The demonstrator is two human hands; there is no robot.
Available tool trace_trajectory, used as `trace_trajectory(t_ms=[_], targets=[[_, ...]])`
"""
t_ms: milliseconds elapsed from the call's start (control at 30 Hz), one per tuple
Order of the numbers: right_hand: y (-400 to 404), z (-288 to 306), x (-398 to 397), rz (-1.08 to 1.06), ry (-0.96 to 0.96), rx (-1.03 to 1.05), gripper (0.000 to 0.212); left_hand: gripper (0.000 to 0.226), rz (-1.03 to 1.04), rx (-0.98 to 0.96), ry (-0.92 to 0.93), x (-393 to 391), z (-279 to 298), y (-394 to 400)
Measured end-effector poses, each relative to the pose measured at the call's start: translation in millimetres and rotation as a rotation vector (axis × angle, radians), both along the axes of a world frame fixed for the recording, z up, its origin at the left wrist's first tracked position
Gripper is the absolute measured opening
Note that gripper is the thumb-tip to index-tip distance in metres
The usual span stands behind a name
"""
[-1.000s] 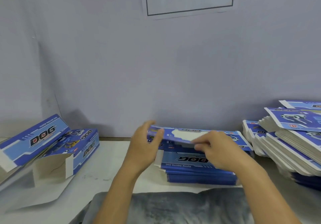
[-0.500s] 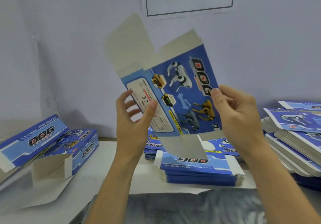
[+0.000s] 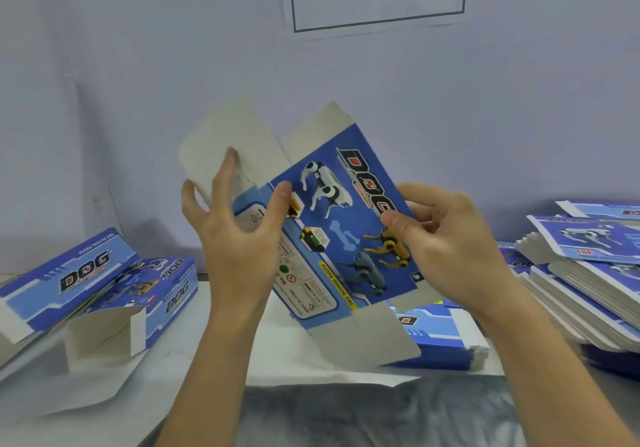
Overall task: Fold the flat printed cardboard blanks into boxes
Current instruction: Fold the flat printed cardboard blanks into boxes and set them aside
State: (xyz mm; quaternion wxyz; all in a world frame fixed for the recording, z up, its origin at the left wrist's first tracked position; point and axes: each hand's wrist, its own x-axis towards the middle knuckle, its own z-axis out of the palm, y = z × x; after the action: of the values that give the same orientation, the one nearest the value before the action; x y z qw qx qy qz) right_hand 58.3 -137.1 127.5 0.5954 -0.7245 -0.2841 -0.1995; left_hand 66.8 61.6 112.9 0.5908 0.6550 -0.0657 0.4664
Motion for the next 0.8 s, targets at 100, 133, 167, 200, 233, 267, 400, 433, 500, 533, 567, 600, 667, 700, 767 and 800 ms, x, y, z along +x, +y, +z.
trace_trajectory(t_ms=[100,133,167,200,233,267,400,433,500,533,567,600,667,700,767,800], targets=[[-1.0,-1.5,3.1,-0.064,-0.025,-0.005,0.021,0.055,0.003,0.071,-0.009,1.0,-3.5,-3.7],[-2.0,-1.9,3.8,-0.067,-0.022,0.007,0.023,0.049,0.008,0.094,-0.014,0.9,-3.9,-4.6],[-2.8,-2.1,3.9,-0.065,-0.017,0.021,0.025,0.043,0.011,0.110,-0.022,0.4,-4.1,-5.2],[-3.5,-1.9,3.8,-0.061,-0.015,0.026,0.026,0.040,0.011,0.124,-0.030,0.1,-4.3,-5.2],[-3.5,-2.0,3.7,-0.056,-0.019,0.018,0.024,0.038,0.006,0.139,-0.042,-1.1,-3.9,-5.8],[-3.0,-1.8,3.3,-0.050,-0.030,0.002,0.022,0.038,0.006,0.154,-0.062,-2.5,-3.1,-7.0],[-3.1,-0.1,2.2,-0.070,-0.087,0.082,0.022,0.073,0.064,0.159,-0.213,-3.3,0.4,-11.3],[-4.5,0.7,2.1,-0.065,-0.089,0.140,0.023,0.083,0.014,0.084,-0.200,-2.4,1.5,-10.9],[-5.9,2.0,0.3,-0.029,-0.074,0.226,0.027,0.078,-0.190,-0.110,-0.103,-4.2,3.7,-12.1],[-5.8,1.5,0.1,-0.005,-0.061,0.252,0.025,0.067,-0.294,-0.169,-0.046,-3.3,2.5,-12.4],[-5.5,0.4,0.4,0.008,-0.053,0.259,0.022,0.055,-0.352,-0.187,0.005,-1.3,0.4,-12.8],[-4.9,-0.9,0.6,0.003,-0.044,0.249,0.017,0.048,-0.372,-0.178,0.037,0.3,-1.8,-12.7],[-3.2,-3.9,1.1,-0.025,-0.032,0.207,0.025,0.049,-0.370,-0.136,0.064,1.7,-2.1,-12.4],[-2.8,-4.7,1.7,-0.028,-0.033,0.192,0.031,0.056,-0.365,-0.111,0.072,1.3,-1.5,-12.0],[-2.6,-5.6,1.5,-0.027,-0.030,0.183,0.040,0.068,-0.342,-0.065,0.091,0.6,-1.3,-10.9],[-1.9,-6.5,2.1,-0.024,-0.022,0.181,0.041,0.070,-0.340,-0.045,0.098,-0.2,-1.2,-11.5]])
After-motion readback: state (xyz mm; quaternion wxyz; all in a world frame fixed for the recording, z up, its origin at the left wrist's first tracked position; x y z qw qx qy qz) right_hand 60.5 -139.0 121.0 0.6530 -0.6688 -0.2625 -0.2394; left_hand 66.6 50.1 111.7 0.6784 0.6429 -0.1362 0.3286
